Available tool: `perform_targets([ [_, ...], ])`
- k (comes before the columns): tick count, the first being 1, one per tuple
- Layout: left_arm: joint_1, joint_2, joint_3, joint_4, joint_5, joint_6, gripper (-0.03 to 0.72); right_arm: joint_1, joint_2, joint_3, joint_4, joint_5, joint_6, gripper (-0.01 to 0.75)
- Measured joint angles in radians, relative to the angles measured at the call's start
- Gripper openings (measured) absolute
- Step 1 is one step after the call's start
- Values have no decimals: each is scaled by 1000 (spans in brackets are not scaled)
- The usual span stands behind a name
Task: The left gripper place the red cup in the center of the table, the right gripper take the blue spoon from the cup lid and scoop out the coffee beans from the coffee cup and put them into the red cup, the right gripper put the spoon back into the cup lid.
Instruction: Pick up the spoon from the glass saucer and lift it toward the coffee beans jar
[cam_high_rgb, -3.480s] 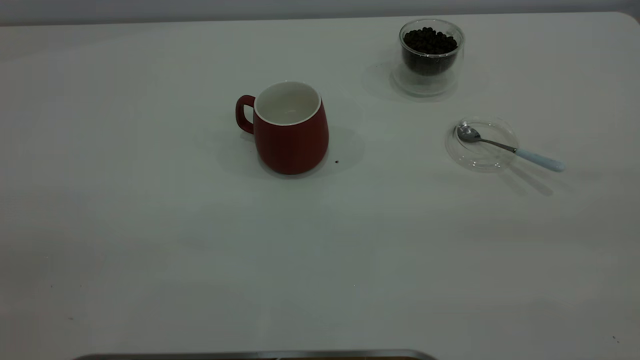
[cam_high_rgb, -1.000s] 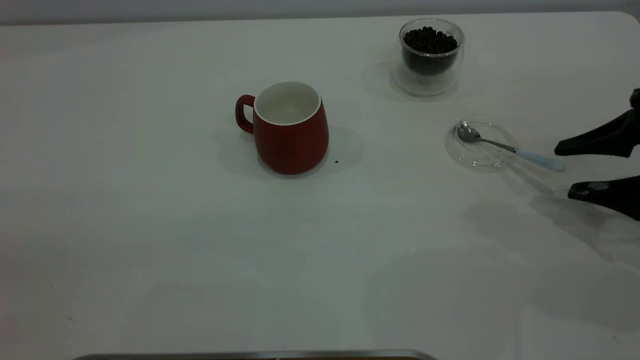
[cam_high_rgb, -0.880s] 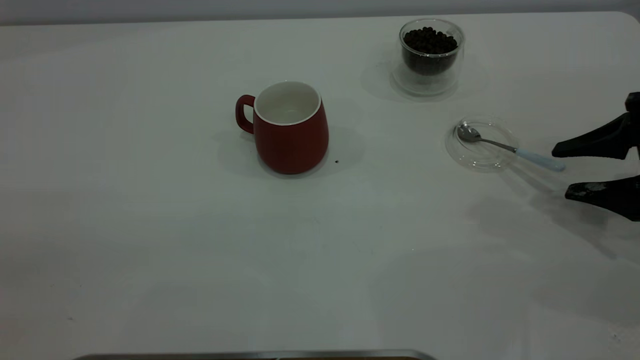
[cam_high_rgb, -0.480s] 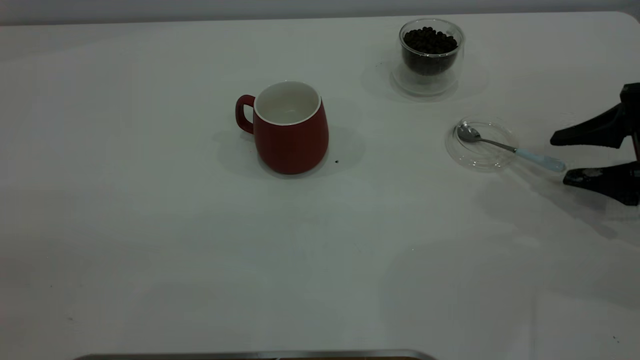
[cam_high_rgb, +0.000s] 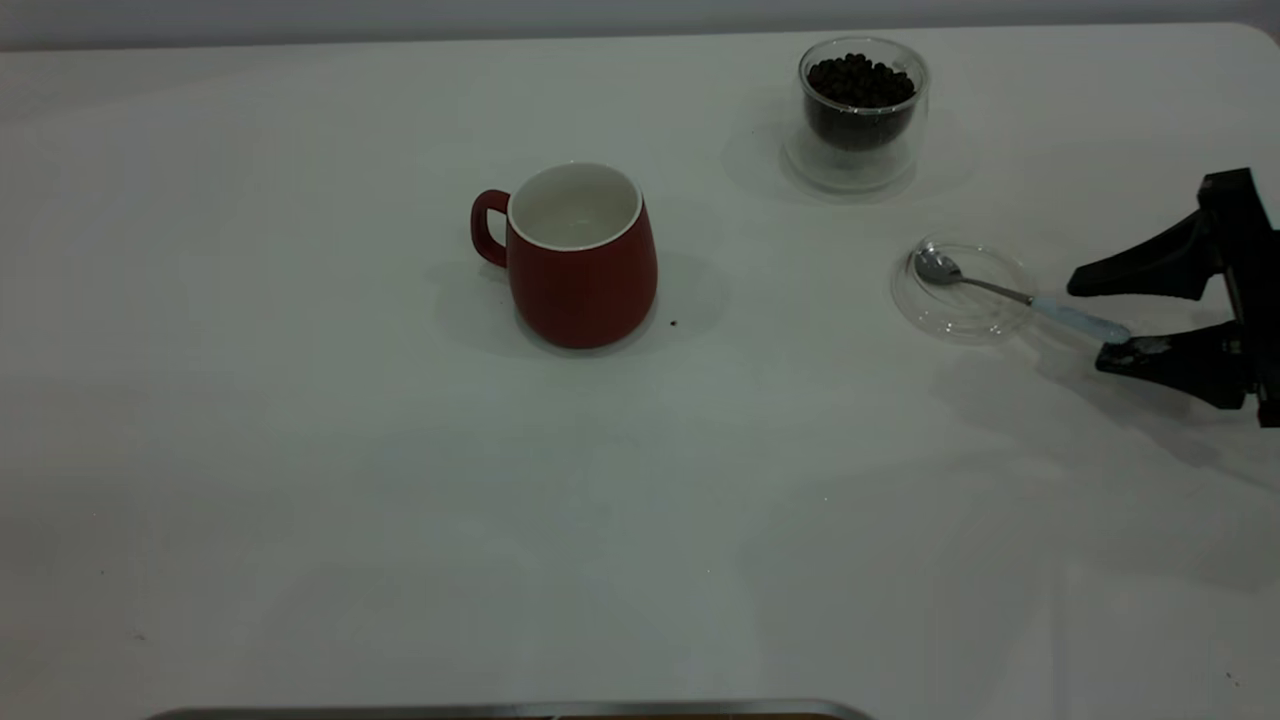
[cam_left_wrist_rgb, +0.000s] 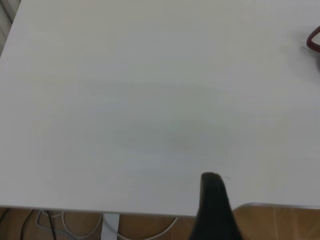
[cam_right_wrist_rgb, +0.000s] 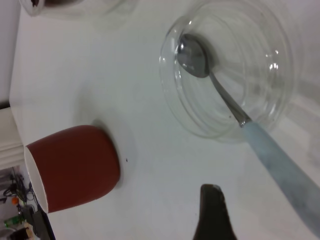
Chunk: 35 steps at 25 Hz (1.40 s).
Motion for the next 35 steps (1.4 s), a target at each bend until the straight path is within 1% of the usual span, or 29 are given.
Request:
perform_targets([
  [5,0,0,0,0,0,0,587,19,24,-24,0,0,14,506],
  [13,0,0,0,0,0,0,587,19,29,-33,0,-16,15,337],
  [20,0,0,0,0,-1,3,587,19,29,-33,0,-22,14,212],
  [26,0,0,0,0,-1,2,587,16,21,-33,-2,-3,4,169],
  [32,0,0,0,0,-1,2,587,3,-16,-33,-45,1,-1,113],
  [35,0,0,0,0,-1,1,587,0,-31,-33,-68,-8,3,113],
])
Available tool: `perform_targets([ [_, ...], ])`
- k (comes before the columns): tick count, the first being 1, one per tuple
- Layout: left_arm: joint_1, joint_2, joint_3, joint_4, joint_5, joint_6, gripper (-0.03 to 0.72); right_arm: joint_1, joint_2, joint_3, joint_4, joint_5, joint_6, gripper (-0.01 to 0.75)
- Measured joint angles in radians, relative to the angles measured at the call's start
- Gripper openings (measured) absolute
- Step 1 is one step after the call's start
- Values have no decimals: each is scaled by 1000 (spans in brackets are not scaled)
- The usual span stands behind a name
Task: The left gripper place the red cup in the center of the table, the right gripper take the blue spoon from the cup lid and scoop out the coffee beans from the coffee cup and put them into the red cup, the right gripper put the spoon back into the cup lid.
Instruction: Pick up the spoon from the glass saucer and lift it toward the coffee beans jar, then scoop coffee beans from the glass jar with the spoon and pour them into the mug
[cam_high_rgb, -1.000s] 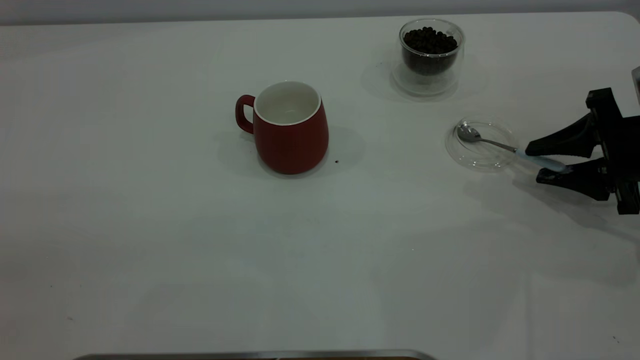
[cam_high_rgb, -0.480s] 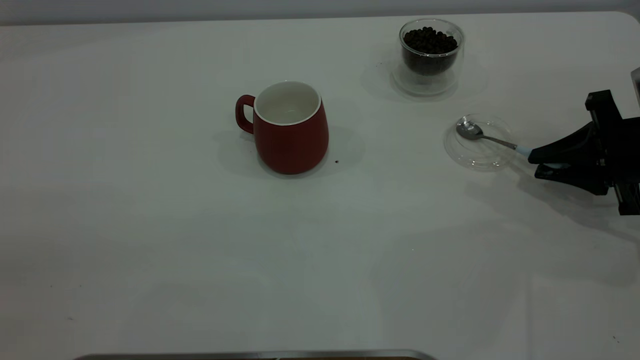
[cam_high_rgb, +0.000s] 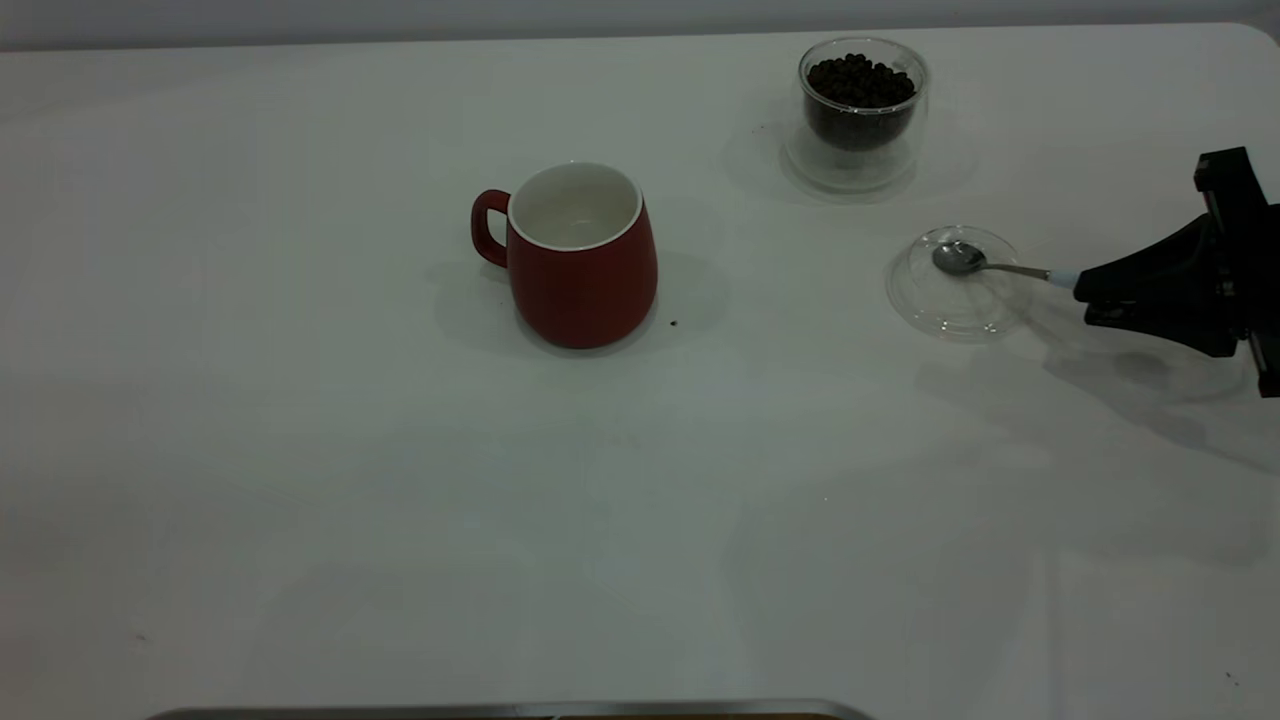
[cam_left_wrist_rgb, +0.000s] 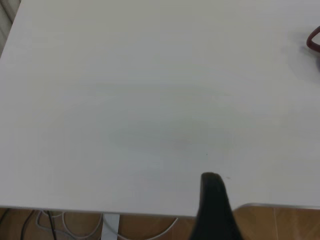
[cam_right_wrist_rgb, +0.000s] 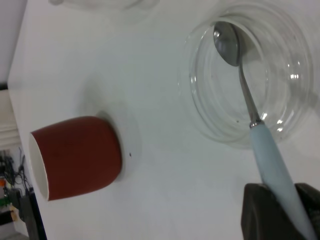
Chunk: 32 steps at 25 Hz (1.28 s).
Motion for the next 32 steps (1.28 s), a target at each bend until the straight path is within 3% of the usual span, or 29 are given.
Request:
perform_targets([
  [14,0,0,0,0,0,0,587,0,-225,144,-60,-17,2,113],
  [19,0,0,0,0,0,0,587,8,-317,162,24,33,-39,113],
  [25,0,0,0,0,0,0,587,89,-326,61,46,61,-9,113],
  [32,0,0,0,0,0,0,587,180,-325,-76,46,-51,89,113],
])
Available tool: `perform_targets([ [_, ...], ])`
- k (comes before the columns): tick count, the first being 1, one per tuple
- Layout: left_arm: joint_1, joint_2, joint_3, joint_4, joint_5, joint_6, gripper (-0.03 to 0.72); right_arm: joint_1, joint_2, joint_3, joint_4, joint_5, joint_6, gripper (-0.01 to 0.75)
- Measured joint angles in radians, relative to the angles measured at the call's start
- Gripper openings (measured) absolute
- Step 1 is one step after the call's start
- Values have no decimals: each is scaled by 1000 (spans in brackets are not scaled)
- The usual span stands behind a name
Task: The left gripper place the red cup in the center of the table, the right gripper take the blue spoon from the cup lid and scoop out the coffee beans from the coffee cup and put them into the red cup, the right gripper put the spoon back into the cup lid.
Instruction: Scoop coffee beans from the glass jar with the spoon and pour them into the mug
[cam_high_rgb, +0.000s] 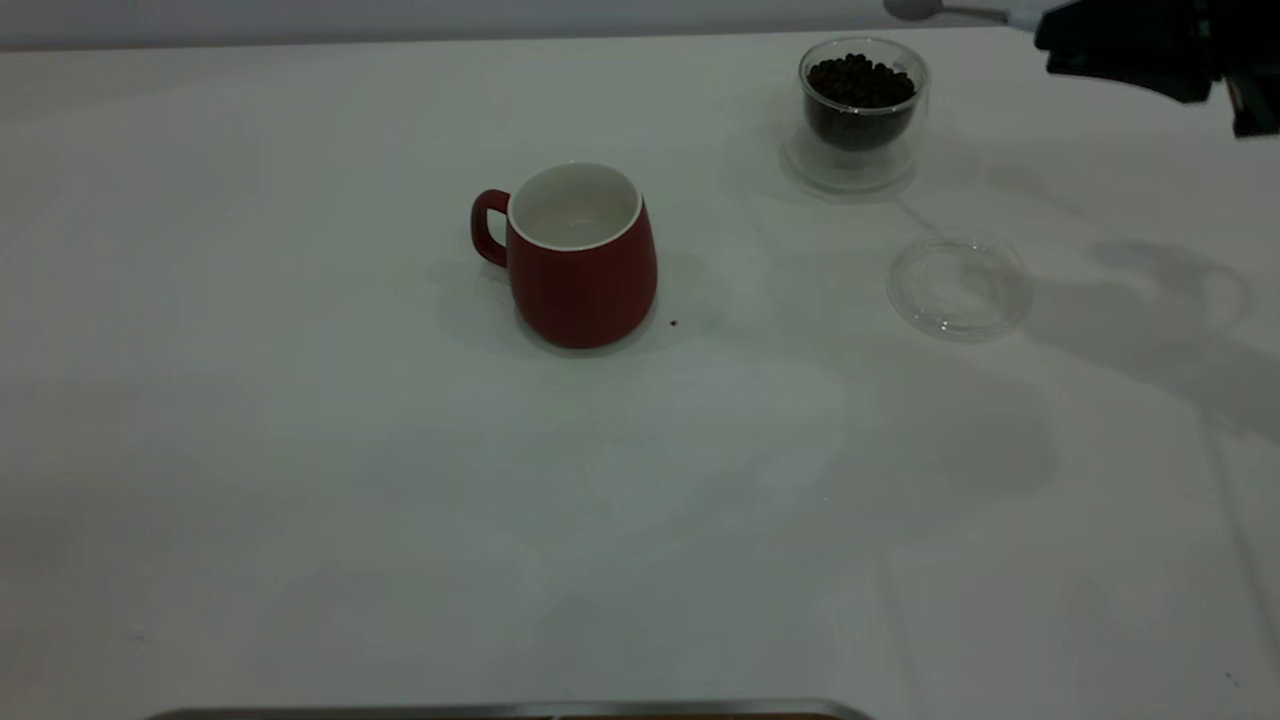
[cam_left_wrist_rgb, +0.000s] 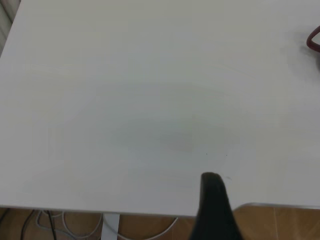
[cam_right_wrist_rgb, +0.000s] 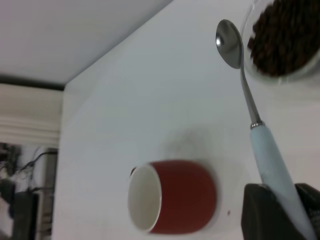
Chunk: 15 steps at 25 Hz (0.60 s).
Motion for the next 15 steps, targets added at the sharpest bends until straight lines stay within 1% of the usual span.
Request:
perform_targets([
  [3,0,0,0,0,0,0,587,29,2,-35,0,-73,26,113],
  [5,0,0,0,0,0,0,587,47,15,-57,0,-101,33,113],
  [11,0,0,0,0,0,-3,587,80,110,-148,-1,-123,54,113],
  [15,0,0,0,0,0,-2,587,89,137,-165,0,-155,55,113],
])
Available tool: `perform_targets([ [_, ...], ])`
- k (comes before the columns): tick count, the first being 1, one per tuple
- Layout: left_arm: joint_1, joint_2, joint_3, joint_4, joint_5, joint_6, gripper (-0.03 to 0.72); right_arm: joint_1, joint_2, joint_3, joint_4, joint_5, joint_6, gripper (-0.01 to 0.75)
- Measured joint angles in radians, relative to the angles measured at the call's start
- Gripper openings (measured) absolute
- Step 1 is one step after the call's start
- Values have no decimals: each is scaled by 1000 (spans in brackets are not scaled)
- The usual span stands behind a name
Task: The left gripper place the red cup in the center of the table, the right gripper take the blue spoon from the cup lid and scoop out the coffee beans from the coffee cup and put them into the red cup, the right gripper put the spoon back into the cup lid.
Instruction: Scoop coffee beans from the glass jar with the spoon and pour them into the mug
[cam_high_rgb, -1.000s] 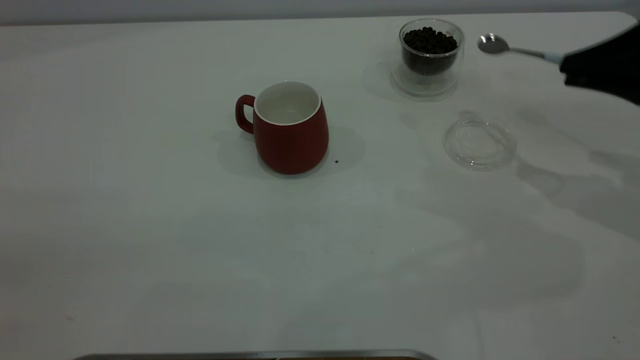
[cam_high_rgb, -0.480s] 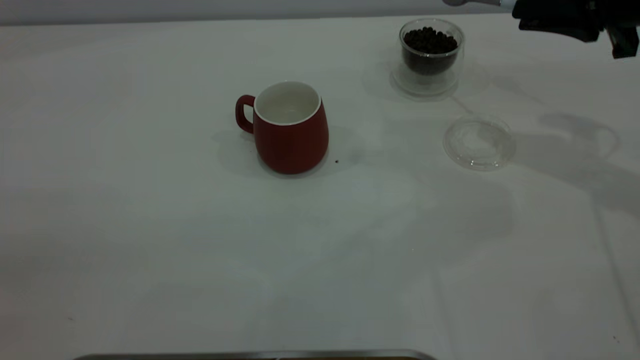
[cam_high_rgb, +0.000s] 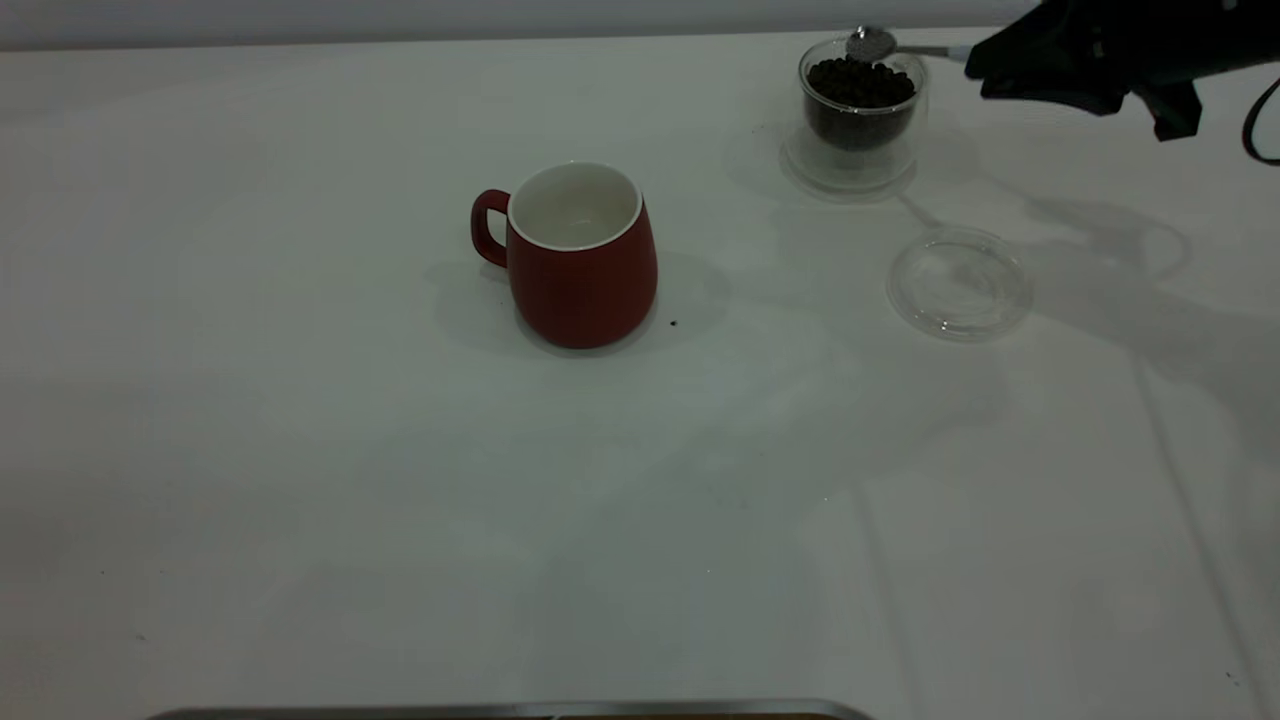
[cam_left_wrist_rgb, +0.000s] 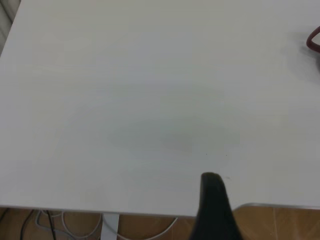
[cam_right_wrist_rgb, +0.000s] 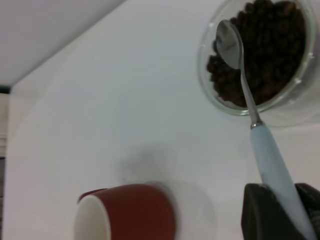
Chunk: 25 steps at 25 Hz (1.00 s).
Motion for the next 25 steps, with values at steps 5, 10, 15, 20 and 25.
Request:
perform_targets([
  [5,0,0,0,0,0,1,587,0,9,-21,0,-61,1,113],
  [10,0,0,0,0,0,1,587,6,11,-30,-3,-103,1,113],
  [15,0,0,0,0,0,1,587,32,11,-31,-19,-139,0,113],
  [20,0,0,0,0,0,1,587,53,11,-31,-19,-152,2,113],
  [25,0,0,0,0,0,1,587,59,11,-31,-21,-149,18,112],
])
